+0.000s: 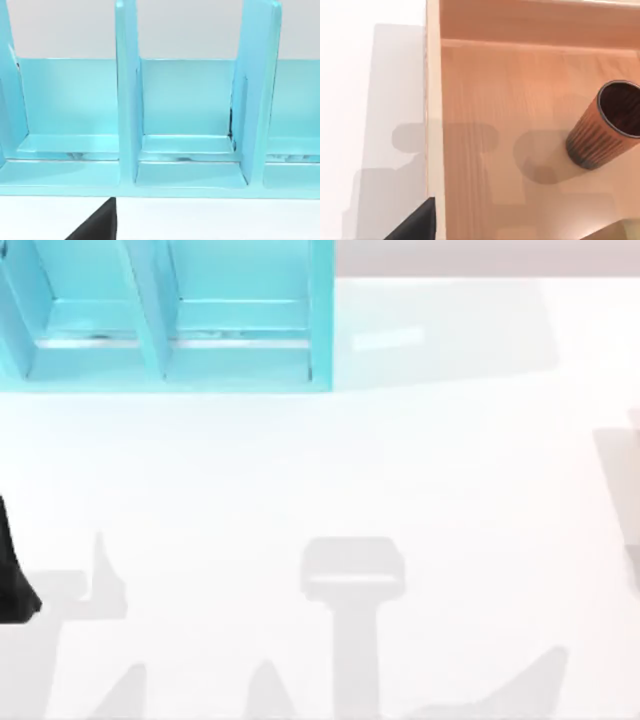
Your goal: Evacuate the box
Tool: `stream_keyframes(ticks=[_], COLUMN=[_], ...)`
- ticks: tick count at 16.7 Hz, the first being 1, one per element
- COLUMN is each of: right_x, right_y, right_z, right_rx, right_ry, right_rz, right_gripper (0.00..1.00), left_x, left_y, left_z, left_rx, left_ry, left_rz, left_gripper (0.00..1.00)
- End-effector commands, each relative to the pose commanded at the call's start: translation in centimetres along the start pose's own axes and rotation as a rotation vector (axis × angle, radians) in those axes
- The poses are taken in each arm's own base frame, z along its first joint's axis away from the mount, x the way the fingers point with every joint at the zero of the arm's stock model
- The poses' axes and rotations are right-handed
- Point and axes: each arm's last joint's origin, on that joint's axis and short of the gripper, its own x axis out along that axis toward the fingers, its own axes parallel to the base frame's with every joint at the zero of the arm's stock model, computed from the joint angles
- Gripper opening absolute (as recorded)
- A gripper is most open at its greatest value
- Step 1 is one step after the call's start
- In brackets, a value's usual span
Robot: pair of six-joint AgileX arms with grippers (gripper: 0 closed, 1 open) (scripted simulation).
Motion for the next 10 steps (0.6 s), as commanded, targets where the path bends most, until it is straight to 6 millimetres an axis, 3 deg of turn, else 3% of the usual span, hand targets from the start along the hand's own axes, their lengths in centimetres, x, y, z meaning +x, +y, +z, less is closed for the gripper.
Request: stream_keyframes(ticks=[6,10], right_x=[4.5,8.1], right_y=[-4.9,-8.4], right_z=[5.4,7.0], right_rx=[-0.03,-0.016], right_ry=[0.545,0.783], right_rz=[0.056,0.135], right_gripper=[1.0,1.0], left_x=[0.0,0.0], left_y=[0.0,0.0], left_z=[0.0,0.0], left_rx=[0.0,0.0], left_ry=[0.0,0.0], left_rz=[0.0,0.0], left_gripper=[1.0,1.0])
